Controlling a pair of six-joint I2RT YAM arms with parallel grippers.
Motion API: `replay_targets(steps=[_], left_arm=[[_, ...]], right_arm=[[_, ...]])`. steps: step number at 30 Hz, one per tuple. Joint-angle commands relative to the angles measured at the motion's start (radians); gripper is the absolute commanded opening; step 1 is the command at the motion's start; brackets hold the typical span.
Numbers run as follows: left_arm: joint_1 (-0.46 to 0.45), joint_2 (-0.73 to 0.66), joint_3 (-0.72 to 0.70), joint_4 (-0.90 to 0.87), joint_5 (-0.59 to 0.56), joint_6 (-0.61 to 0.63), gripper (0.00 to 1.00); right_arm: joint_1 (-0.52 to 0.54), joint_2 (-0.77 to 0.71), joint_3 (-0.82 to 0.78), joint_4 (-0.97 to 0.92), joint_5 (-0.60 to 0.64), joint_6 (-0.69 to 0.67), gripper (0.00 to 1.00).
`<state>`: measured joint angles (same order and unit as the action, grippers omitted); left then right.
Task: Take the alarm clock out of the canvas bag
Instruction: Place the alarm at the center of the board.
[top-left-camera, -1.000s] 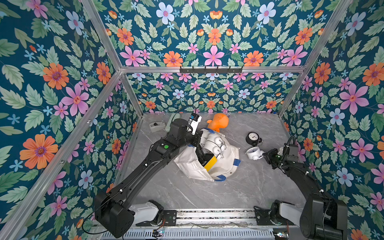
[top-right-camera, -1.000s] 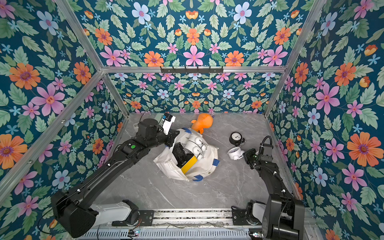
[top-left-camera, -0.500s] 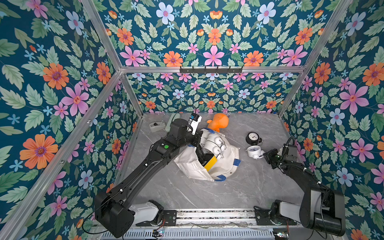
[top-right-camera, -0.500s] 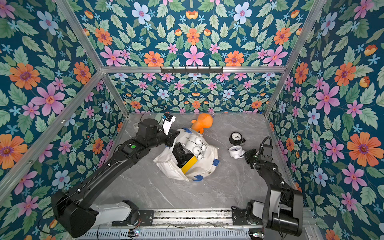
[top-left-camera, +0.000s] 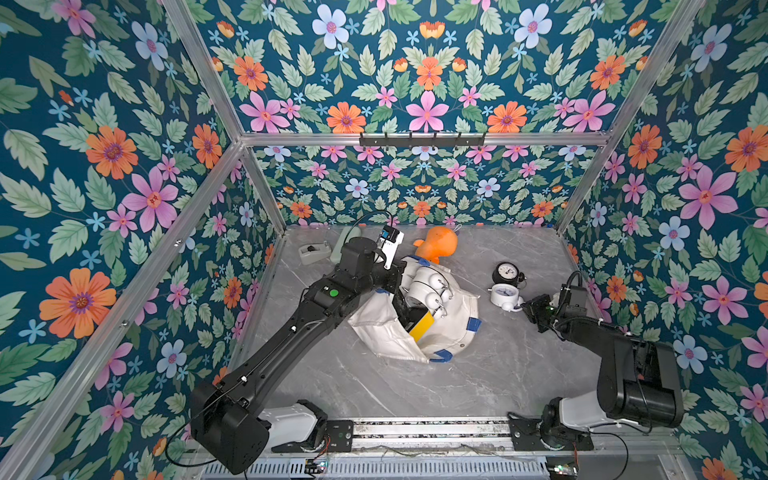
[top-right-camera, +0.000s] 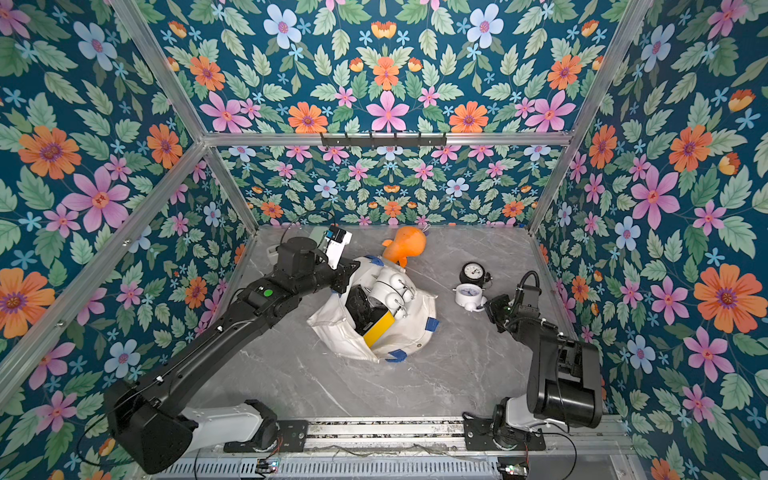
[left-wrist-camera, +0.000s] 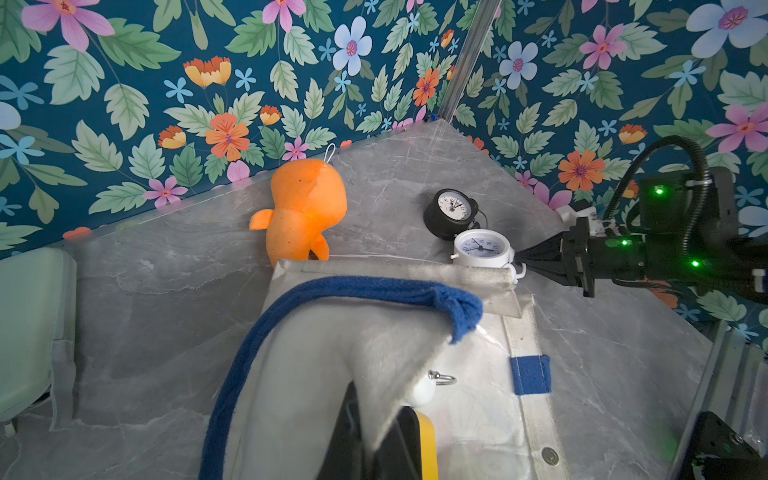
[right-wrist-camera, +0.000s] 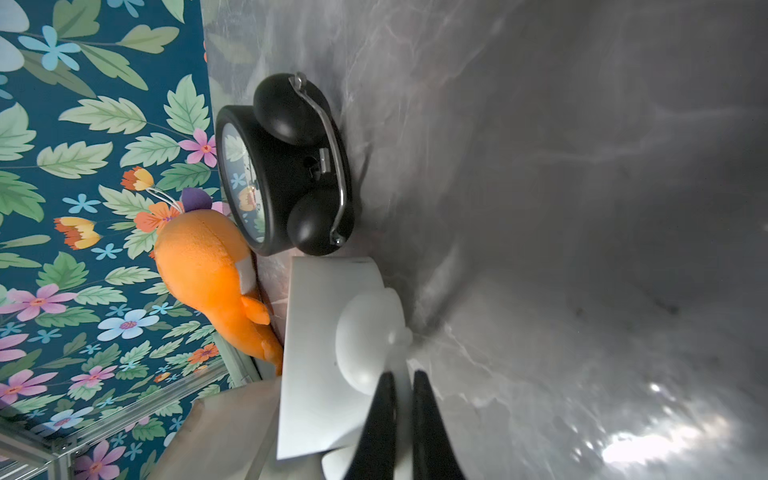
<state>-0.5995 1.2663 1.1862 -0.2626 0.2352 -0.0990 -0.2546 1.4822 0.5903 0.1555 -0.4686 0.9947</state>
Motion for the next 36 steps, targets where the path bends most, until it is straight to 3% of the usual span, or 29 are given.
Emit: replay_targets(steps=[1,11,31,33,36], left_arm=[[0.001,-0.009,0.009,0.109,-0.005,0.009,0.0],[0.0,-0.008,0.008,0.108,-0.011,0.013,0.0],[0.001,-0.022,0.0,0.105,-0.01,0.009,0.0],[0.0,-0.022,0.001,0.105,-0.008,0.008,0.0],[0.001,-0.023,0.002,0.106,-0.007,0.006,0.0]], right_arm=[[0.0,0.05,0.027,0.012,-0.016,0.012,0.04],[-0.001,0.125,0.057,0.014,0.005,-0.014,0.14],[0.0,0.011,0.076,-0.093,0.079,-0.078,0.26],[-0.001,-0.033,0.091,-0.131,0.07,-0.085,0.26],[0.002,-0.083,0.148,-0.201,-0.048,-0.114,0.26]])
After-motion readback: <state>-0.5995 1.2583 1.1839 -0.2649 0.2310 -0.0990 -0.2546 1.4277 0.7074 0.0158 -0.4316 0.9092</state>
